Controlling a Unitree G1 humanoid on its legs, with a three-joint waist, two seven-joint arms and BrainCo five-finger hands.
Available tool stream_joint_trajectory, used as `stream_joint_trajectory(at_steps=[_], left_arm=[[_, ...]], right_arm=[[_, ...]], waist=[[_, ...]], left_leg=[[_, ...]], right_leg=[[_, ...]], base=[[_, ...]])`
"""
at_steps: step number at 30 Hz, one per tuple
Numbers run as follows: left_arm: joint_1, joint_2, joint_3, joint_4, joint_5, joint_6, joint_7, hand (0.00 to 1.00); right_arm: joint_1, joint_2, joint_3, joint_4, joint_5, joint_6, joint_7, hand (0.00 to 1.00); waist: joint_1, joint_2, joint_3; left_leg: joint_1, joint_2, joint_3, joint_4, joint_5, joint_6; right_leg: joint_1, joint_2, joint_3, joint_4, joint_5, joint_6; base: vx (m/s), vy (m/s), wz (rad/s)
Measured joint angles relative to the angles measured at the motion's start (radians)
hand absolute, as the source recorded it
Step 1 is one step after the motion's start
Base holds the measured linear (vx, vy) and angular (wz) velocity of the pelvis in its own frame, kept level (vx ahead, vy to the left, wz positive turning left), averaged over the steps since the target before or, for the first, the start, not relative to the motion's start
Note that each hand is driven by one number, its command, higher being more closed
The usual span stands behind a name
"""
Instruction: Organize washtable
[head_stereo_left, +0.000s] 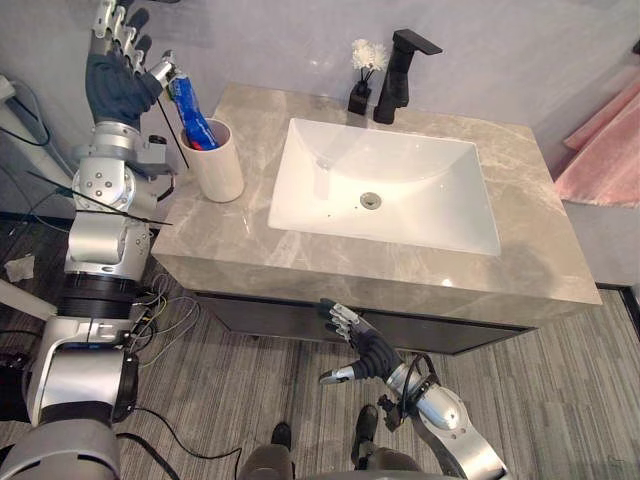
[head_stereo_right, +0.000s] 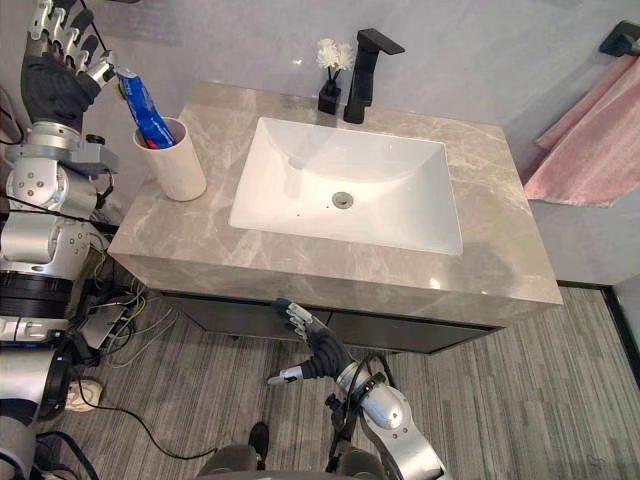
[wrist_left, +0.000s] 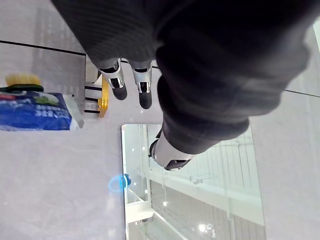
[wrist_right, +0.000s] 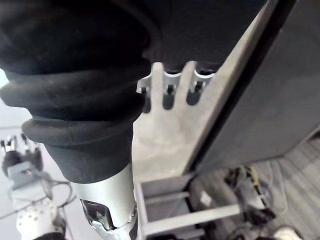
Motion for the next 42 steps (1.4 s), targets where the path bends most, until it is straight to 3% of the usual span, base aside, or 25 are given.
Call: stream_joint_trajectory(at_steps=[5, 10, 11, 15, 18, 23, 28, 34, 42], left_arm=[[-0.041, 0.008, -0.005, 0.016, -0.004, -0.003, -0.002, 0.00], [-0.076, 0.072, 0.002, 0.003, -0.042, -0.022, -0.002, 0.00], [-0.065, 0.077, 0.011, -0.027, -0.045, -0.024, -0.001, 1.00], [0.221, 0.075, 0.196, -0.352, -0.053, -0.077, -0.024, 1.00], [0.563, -0.066, 0.309, -0.556, -0.052, -0.087, -0.066, 1.00], [0.892, -0.296, 0.308, -0.661, -0.015, -0.056, -0.115, 1.00], [0.995, -0.386, 0.266, -0.672, 0.014, -0.018, -0.143, 1.00], [1.002, -0.395, 0.261, -0.672, 0.151, 0.010, -0.177, 1.00], [0.964, -0.379, 0.261, -0.601, 0.247, 0.027, -0.191, 1.00]], right_arm=[[0.001, 0.000, 0.001, 0.027, 0.000, 0.000, 0.002, 0.00], [0.000, 0.001, -0.004, 0.031, 0.000, 0.000, 0.003, 0.00], [-0.001, 0.001, -0.006, 0.035, 0.000, 0.000, 0.003, 0.00], [0.006, 0.003, -0.016, 0.046, -0.001, 0.000, 0.005, 0.00], [0.040, 0.027, -0.067, 0.046, -0.003, 0.000, 0.022, 0.00], [0.042, 0.052, -0.102, 0.084, -0.021, 0.002, 0.037, 0.00], [0.042, 0.076, -0.102, 0.084, -0.040, 0.006, 0.041, 0.00], [0.041, 0.078, -0.118, 0.084, -0.041, 0.019, 0.042, 0.00], [0.037, 0.076, -0.169, 0.084, -0.041, 0.021, 0.041, 0.00]], waist=[[0.000, 0.015, -0.014], [0.003, 0.036, -0.036], [0.004, 0.037, -0.036], [0.007, 0.050, -0.054], [0.035, 0.073, -0.088], [0.053, 0.076, -0.104], [0.057, 0.074, -0.108], [0.056, 0.073, -0.109], [0.057, 0.072, -0.107]], left_leg=[[-0.004, 0.000, -0.008, 0.000, 0.002, -0.004], [-0.003, -0.001, -0.013, -0.001, 0.003, -0.003], [-0.001, -0.001, -0.014, -0.001, 0.003, -0.003], [0.010, 0.000, -0.014, -0.012, 0.004, -0.001], [0.019, 0.002, -0.017, -0.022, 0.004, 0.000], [0.054, 0.002, -0.035, -0.050, 0.004, -0.013], [0.052, 0.003, -0.040, -0.051, 0.005, -0.014], [0.046, 0.001, -0.049, -0.046, 0.008, -0.008], [0.047, 0.002, -0.045, -0.047, 0.007, -0.007]], right_leg=[[0.000, 0.000, -0.011, 0.000, -0.003, -0.004], [0.005, 0.002, -0.021, 0.002, 0.001, 0.001], [0.007, 0.004, -0.022, 0.004, 0.001, 0.001], [0.013, 0.009, -0.027, 0.001, -0.009, -0.011], [0.019, 0.011, -0.036, 0.001, -0.022, -0.017], [0.048, 0.014, -0.062, 0.001, -0.048, -0.011], [0.051, 0.014, -0.071, 0.001, -0.050, -0.012], [0.053, 0.014, -0.074, 0.004, -0.042, -0.011], [0.050, 0.015, -0.069, 0.001, -0.040, -0.008]], base=[[0.00, 0.000, 0.04], [0.01, 0.004, 0.02], [0.03, 0.001, 0.06], [0.00, 0.000, 0.00], [0.03, 0.005, 0.05], [0.00, 0.003, 0.12], [0.00, 0.005, 0.05], [0.05, 0.014, 0.00], [0.01, 0.006, -0.01]])
